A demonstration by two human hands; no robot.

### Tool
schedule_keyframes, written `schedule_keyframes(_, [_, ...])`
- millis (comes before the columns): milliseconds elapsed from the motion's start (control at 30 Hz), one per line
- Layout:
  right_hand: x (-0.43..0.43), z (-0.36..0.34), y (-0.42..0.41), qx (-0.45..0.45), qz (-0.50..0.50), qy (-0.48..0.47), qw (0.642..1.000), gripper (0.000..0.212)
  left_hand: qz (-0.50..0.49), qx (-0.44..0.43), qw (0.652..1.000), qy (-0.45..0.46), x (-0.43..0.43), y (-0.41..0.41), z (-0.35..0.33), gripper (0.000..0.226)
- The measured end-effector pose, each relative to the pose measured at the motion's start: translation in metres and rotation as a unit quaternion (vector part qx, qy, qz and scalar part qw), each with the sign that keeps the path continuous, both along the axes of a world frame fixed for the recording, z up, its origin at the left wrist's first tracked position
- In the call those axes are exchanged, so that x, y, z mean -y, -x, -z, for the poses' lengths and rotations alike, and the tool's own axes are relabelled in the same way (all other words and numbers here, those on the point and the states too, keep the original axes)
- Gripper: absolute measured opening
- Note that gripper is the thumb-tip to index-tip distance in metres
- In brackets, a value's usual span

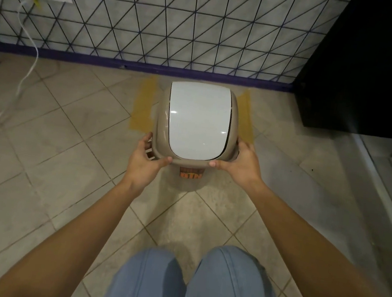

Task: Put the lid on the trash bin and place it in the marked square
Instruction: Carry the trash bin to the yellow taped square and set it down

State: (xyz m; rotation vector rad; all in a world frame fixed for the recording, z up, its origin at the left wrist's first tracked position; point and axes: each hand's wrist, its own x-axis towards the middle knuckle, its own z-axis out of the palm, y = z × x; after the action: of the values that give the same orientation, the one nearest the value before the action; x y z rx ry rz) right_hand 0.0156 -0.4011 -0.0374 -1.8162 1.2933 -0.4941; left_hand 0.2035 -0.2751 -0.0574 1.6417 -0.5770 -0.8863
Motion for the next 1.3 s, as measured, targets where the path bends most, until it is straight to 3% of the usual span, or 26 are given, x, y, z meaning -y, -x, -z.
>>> schedule_keyframes(233, [0.022, 0.001, -0.009, 0.072, 0.014, -0.057, 0.996, 0.108, -0.007, -0.021, 1.000, -0.004, 0.026, -0.012, 0.001, 0.083])
schedule_keyframes(400, [0.035, -0.001, -0.017, 0.064, 0.023, -0.099, 0.993, 0.106, -0.008, -0.024, 0.999, -0.024, 0.042, -0.020, 0.001, 0.087])
schedule_keyframes(733, [0.061, -0.002, -0.033, 0.075, 0.032, -0.100, 0.992, 0.092, 0.004, -0.028, 0.999, -0.021, 0.071, -0.036, -0.002, 0.086])
schedule_keyframes(1300, [0.103, 0.007, -0.060, 0.110, 0.045, -0.109, 0.987, 0.094, 0.021, -0.026, 0.999, 0.014, 0.117, -0.065, -0.005, 0.081])
